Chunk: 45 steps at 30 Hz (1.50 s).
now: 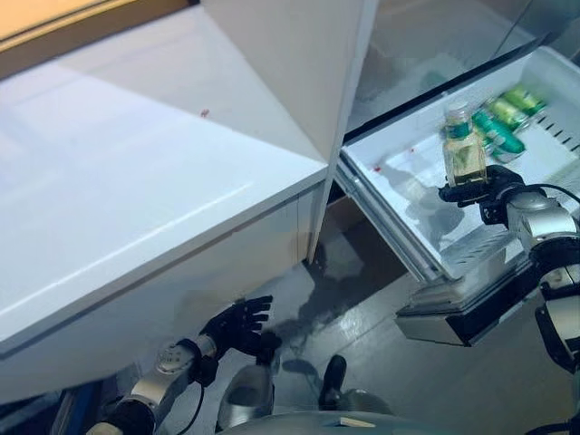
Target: Put drinks into fridge and close the fridge
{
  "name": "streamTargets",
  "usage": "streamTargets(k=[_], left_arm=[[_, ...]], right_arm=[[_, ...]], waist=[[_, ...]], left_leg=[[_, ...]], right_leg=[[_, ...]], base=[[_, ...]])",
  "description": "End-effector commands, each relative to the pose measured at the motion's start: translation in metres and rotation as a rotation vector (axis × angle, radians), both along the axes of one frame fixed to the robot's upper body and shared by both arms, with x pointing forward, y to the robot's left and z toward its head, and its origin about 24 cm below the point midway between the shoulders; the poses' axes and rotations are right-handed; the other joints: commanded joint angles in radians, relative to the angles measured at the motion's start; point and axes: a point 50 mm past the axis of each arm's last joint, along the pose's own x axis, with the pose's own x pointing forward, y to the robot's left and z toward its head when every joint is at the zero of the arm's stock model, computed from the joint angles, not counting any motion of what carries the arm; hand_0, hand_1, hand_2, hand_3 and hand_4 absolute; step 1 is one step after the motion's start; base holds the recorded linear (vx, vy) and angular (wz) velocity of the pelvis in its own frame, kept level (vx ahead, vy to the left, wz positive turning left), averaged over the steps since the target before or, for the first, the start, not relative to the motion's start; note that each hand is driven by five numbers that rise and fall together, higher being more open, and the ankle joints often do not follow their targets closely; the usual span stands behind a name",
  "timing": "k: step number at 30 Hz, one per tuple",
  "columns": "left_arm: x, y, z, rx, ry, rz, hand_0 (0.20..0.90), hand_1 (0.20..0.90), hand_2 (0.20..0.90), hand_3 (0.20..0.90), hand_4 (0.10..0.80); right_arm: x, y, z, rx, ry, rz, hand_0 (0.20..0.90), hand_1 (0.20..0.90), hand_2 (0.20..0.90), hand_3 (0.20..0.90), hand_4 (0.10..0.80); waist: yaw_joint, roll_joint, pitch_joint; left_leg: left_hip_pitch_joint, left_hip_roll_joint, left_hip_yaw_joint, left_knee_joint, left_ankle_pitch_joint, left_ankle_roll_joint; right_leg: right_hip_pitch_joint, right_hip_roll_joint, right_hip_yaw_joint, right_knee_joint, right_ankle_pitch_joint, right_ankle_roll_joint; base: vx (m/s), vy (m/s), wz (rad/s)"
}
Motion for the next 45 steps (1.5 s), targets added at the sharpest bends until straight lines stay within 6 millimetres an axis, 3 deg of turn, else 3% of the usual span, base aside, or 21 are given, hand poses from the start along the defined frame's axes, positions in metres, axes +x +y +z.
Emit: streamTargets(k=[1, 11, 25, 27, 29, 30, 31, 39, 42, 45], left_arm=[[0.014, 0.012, 0.019, 0.042, -0.125, -0.007, 0.9, 0.9, 0.9, 0.9, 0.8], [0.014, 0.021, 0.017, 0.088, -0.106, -0.002, 0.9, 0.9, 0.9, 0.9, 0.8], [0.024, 0.021, 0.021, 0.091, -0.126, -0.008, 0.9, 0.9, 0.9, 0.9, 0.8], [0.025, 0.02, 0.022, 0.09, -0.129, -0.008, 0.9, 0.9, 0.9, 0.9, 0.8], [0.026, 0.02, 0.022, 0.088, -0.129, -0.005, 0.9, 0.9, 0.9, 0.9, 0.8], [0.025, 0.02, 0.021, 0.089, -0.128, -0.005, 0.9, 0.9, 0.9, 0.9, 0.8], [0.026, 0.02, 0.021, 0.092, -0.128, -0.003, 0.9, 0.9, 0.9, 0.9, 0.8], [0.025, 0.023, 0.02, 0.105, -0.118, 0.006, 0.9, 0.9, 0.9, 0.9, 0.8], [0.025, 0.024, 0.02, 0.112, -0.117, 0.006, 0.9, 0.9, 0.9, 0.9, 0.8], [0.023, 0.025, 0.019, 0.111, -0.121, 0.018, 0.9, 0.9, 0.9, 0.9, 0.8]], right_arm=[[-0.005, -0.03, 0.081, -0.245, -0.119, -0.033, 0.3, 0.3, 0.3, 0.2, 0.1], [-0.028, -0.06, 0.07, -0.364, 0.119, -0.131, 0.3, 0.3, 0.3, 0.2, 0.1], [-0.04, -0.063, 0.044, -0.268, 0.4, -0.04, 0.3, 0.3, 0.3, 0.2, 0.1], [-0.039, -0.062, 0.041, -0.264, 0.419, -0.029, 0.451, 0.451, 0.451, 0.376, 0.276], [-0.038, -0.06, 0.037, -0.257, 0.438, -0.011, 0.502, 0.502, 0.502, 0.436, 0.336], [-0.038, -0.059, 0.036, -0.253, 0.444, -0.003, 0.592, 0.592, 0.592, 0.54, 0.44], [-0.036, -0.057, 0.033, -0.244, 0.45, 0.009, 0.9, 0.9, 0.9, 0.9, 0.8], [-0.022, -0.044, 0.042, -0.305, 0.39, 0.081, 0.9, 0.9, 0.9, 0.9, 0.8], [-0.015, -0.04, 0.056, -0.45, 0.368, 0.117, 0.9, 0.9, 0.9, 0.9, 0.8], [-0.003, -0.023, 0.086, -0.606, 0.278, 0.167, 0.9, 0.9, 0.9, 0.9, 0.8]], waist=[[0.0, -0.039, -0.025], [0.003, -0.015, 0.064], [0.009, -0.004, 0.118], [0.011, -0.001, 0.122], [0.014, 0.004, 0.128], [0.015, 0.005, 0.129], [0.018, 0.007, 0.134], [0.021, 0.003, 0.141], [0.016, -0.004, 0.139], [0.004, -0.015, 0.136]], left_leg=[[-0.054, -0.072, 0.047, 0.117, -0.101, 0.079], [-0.109, -0.076, 0.053, 0.154, -0.101, 0.085], [-0.143, -0.08, 0.051, 0.173, -0.095, 0.086], [-0.145, -0.081, 0.049, 0.174, -0.094, 0.085], [-0.146, -0.083, 0.045, 0.175, -0.093, 0.085], [-0.147, -0.084, 0.044, 0.175, -0.092, 0.085], [-0.149, -0.084, 0.043, 0.177, -0.091, 0.085], [-0.145, -0.085, 0.047, 0.175, -0.093, 0.088], [-0.139, -0.082, 0.054, 0.169, -0.094, 0.089], [-0.129, -0.079, 0.066, 0.164, -0.098, 0.091]], right_leg=[[-0.106, 0.011, 0.065, 0.188, -0.065, 0.009], [-0.167, -0.005, 0.049, 0.235, -0.064, 0.007], [-0.203, -0.019, 0.04, 0.269, -0.065, 0.006], [-0.203, -0.021, 0.037, 0.271, -0.066, 0.006], [-0.204, -0.024, 0.034, 0.273, -0.067, 0.005], [-0.204, -0.025, 0.033, 0.274, -0.067, 0.004], [-0.207, -0.028, 0.029, 0.277, -0.067, 0.004], [-0.207, -0.031, 0.028, 0.278, -0.063, 0.008], [-0.206, -0.032, 0.031, 0.276, -0.059, 0.013], [-0.2, -0.03, 0.039, 0.266, -0.05, 0.02]], base=[[-0.01, -0.046, 0.1], [-0.005, -0.005, 0.02], [0.0, 0.0, 0.0], [0.0, 0.0, 0.0], [0.0, 0.0, 0.0], [0.008, 0.032, 0.02], [0.005, 0.034, 0.03], [0.0, 0.008, 0.01], [0.0, 0.0, 0.0], [-0.035, 0.031, -0.04]])
